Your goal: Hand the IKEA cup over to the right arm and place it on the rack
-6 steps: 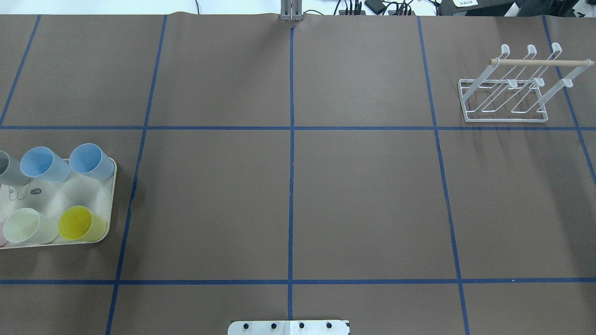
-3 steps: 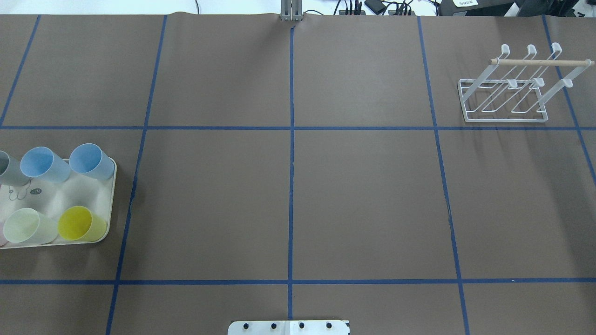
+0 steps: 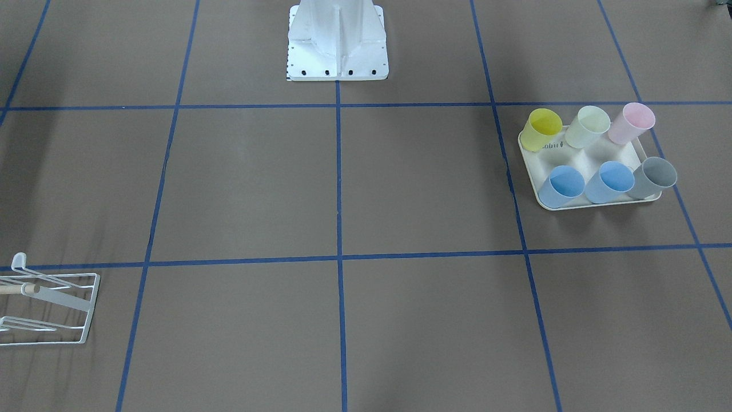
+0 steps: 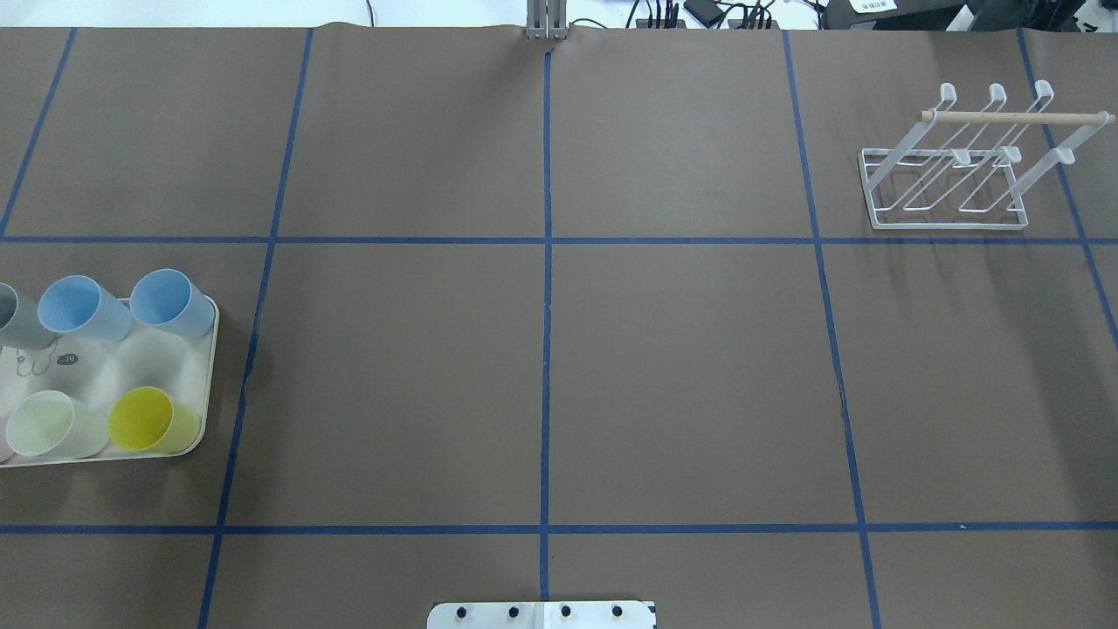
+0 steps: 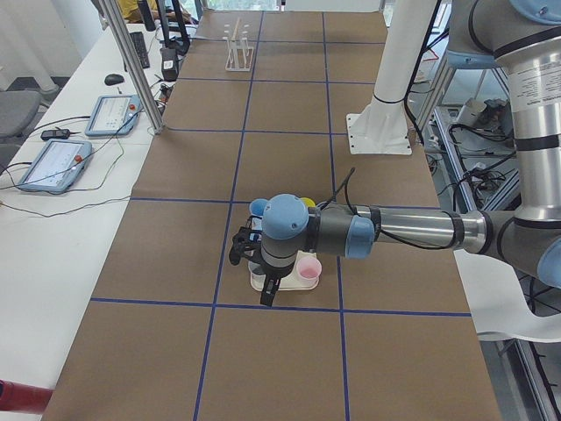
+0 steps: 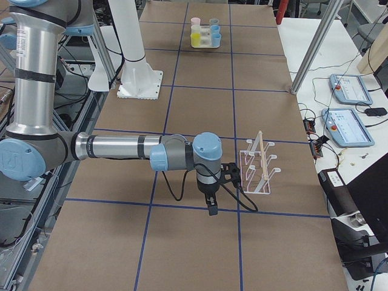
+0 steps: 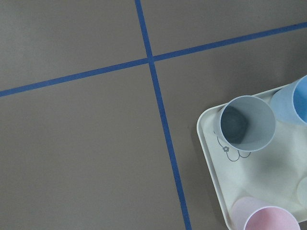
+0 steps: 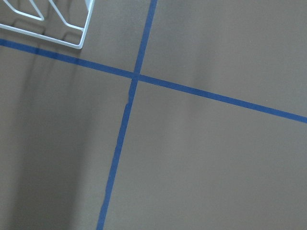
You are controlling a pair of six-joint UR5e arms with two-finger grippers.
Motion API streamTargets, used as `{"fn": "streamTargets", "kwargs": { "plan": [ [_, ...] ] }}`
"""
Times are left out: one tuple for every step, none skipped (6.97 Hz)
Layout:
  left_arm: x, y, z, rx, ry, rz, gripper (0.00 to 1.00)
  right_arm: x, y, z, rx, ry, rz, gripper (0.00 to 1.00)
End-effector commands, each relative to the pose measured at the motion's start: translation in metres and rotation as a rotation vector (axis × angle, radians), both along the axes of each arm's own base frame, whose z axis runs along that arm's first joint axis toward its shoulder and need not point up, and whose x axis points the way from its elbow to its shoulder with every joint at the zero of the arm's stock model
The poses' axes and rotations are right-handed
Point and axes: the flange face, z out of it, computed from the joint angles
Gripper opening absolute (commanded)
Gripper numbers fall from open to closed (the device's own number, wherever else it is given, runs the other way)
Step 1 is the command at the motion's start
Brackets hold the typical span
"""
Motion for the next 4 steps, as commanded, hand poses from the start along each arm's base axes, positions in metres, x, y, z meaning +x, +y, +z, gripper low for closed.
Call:
{"fn": "streamTargets", "kwargs": {
  "plan": [
    [0.0, -0.004, -0.008, 0.053, 0.002, -0.006, 1.0, -0.006, 0.0, -0.017, 0.022, -0.081, -0.008, 1.0],
    [0.0, -0.007, -0.013, 0.121, 0.0, -0.004, 1.0, -0.008, -0.002, -0.036, 0.058, -0.1, -0.012, 1.0],
    [0.0, -0.01, -0.022, 0.212, -0.002, -0.007, 1.0, -0.009, -0.006, -0.065, 0.102, -0.112, 0.01, 1.0],
    [0.0, -0.013, -0.032, 0.304, -0.008, -0.007, 1.0, -0.01, -0.006, -0.092, 0.149, -0.118, 0.013, 1.0]
  ]
}}
